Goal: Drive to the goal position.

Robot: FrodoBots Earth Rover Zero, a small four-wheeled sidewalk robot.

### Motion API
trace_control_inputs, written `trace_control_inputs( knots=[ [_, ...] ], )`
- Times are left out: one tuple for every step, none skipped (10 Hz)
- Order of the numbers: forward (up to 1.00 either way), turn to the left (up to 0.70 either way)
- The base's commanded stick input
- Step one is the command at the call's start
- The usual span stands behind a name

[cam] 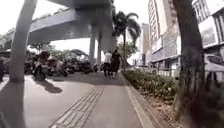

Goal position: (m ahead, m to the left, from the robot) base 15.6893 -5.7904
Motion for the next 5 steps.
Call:
trace_control_inputs(
  knots=[
    [0.45, -0.18],
    [0.45, -0.27],
    [0.45, -0.12],
    [0.45, 0.00],
    [0.45, 0.00]
  ],
)
